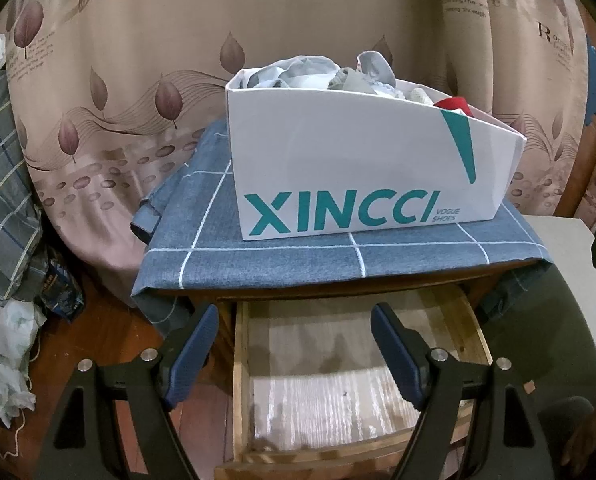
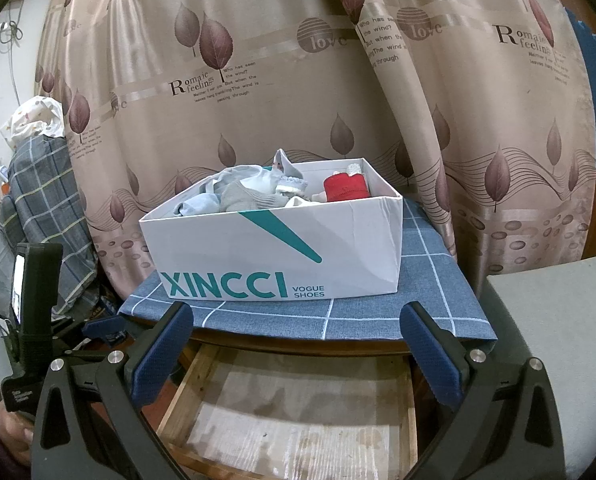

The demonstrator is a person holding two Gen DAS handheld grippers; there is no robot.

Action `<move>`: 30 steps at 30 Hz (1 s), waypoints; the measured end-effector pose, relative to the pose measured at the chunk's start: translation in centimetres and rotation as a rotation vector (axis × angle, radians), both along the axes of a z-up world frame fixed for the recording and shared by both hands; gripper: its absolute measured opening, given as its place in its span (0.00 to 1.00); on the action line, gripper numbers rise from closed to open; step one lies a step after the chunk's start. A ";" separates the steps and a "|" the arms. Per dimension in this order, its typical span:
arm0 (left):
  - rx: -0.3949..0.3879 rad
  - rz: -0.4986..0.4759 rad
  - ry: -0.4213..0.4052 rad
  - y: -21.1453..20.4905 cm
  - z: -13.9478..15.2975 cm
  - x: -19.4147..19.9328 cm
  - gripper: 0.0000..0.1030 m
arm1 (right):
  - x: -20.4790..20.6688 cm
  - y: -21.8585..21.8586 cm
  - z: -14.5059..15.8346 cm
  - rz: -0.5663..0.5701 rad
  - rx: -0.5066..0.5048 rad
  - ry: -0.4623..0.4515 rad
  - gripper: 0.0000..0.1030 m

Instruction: Take underwear out of drawer

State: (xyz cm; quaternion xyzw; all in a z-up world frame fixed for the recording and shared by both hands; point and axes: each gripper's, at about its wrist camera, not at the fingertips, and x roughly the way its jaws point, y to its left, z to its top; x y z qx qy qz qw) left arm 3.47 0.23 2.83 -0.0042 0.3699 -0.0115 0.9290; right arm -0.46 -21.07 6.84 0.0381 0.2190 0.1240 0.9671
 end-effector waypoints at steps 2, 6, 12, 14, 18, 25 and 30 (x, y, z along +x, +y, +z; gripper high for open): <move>-0.001 0.000 0.000 -0.1 0.0 0.0 0.78 | 0.0 0.0 0.0 0.000 0.001 0.000 1.00; -0.002 0.000 0.003 0.0 0.0 0.0 0.78 | 0.0 0.0 0.0 0.001 0.001 0.000 1.00; -0.001 0.000 0.004 -0.1 0.0 0.1 0.78 | 0.0 0.0 0.0 0.000 0.002 0.000 1.00; 0.001 0.000 0.004 -0.1 0.0 0.1 0.78 | 0.0 0.0 0.0 0.000 0.002 0.001 1.00; 0.004 -0.002 0.005 -0.2 -0.1 0.1 0.78 | 0.0 0.0 0.0 0.000 0.001 0.000 1.00; 0.026 0.032 -0.028 -0.2 -0.3 -0.1 0.78 | 0.0 -0.1 0.1 0.000 0.002 0.000 1.00; 0.052 0.043 -0.108 0.0 0.7 -0.9 0.78 | 0.0 -0.1 0.2 -0.002 0.005 0.001 1.00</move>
